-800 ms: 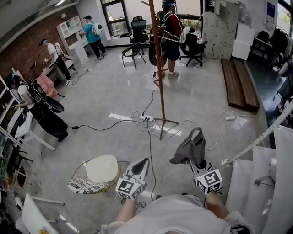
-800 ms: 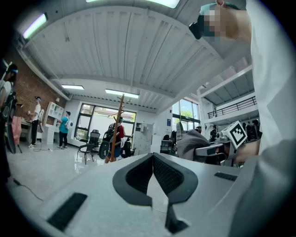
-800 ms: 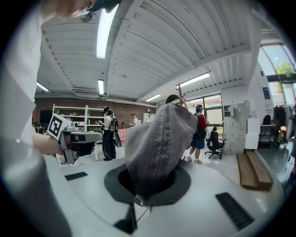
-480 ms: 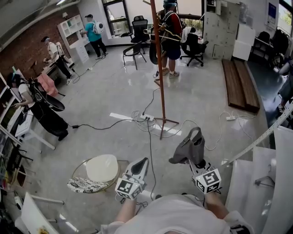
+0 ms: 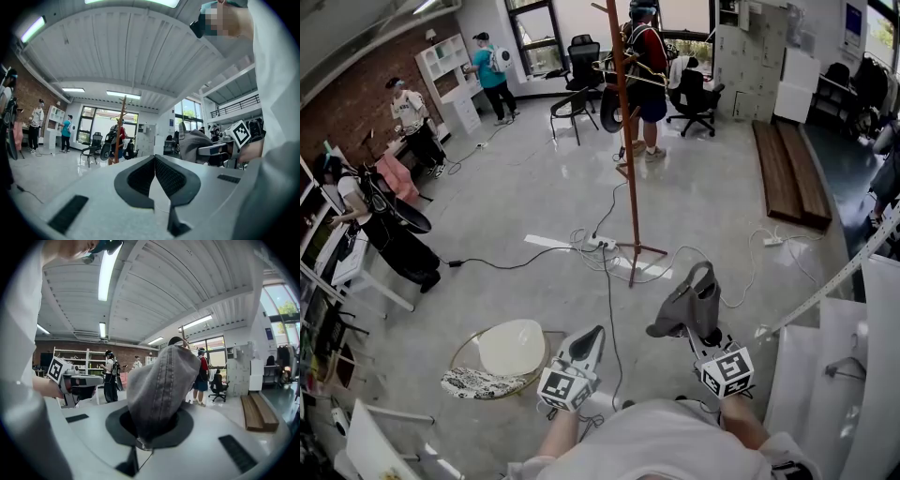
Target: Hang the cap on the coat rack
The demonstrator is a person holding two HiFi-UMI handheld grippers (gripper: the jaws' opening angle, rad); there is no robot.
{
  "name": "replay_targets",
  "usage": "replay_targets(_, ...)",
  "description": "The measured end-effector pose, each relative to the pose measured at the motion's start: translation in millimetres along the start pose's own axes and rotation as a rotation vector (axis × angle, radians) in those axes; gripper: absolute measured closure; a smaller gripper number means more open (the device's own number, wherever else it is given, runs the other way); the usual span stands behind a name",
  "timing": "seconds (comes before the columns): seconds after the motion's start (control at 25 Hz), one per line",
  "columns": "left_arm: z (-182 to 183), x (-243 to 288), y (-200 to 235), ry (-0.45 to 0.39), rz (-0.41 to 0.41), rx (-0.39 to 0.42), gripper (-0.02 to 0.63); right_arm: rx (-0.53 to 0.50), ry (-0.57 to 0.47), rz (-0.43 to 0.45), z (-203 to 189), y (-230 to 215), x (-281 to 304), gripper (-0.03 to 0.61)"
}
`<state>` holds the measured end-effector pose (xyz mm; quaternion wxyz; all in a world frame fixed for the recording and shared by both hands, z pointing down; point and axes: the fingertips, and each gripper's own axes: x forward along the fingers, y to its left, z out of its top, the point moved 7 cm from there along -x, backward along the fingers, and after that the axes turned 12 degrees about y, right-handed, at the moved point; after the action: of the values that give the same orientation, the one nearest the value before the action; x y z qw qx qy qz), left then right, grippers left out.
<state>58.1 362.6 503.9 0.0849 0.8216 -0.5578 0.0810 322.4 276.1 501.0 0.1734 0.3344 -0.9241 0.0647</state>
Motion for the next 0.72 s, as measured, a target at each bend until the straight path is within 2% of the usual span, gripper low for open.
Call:
replay_targets(0.4, -11.0, -27.1, 29.5, 0.002, -0.001, 0.011, 0.604, 0.009, -0.027, -0.001, 1.0, 33.7, 14.9, 0.56)
replay_targets(0.72, -9.3, -24.4, 44.5, 0.006, 0.001, -0.005, 0.604, 0.014, -0.03, 0.012, 9.3, 34.2, 24.5, 0.56)
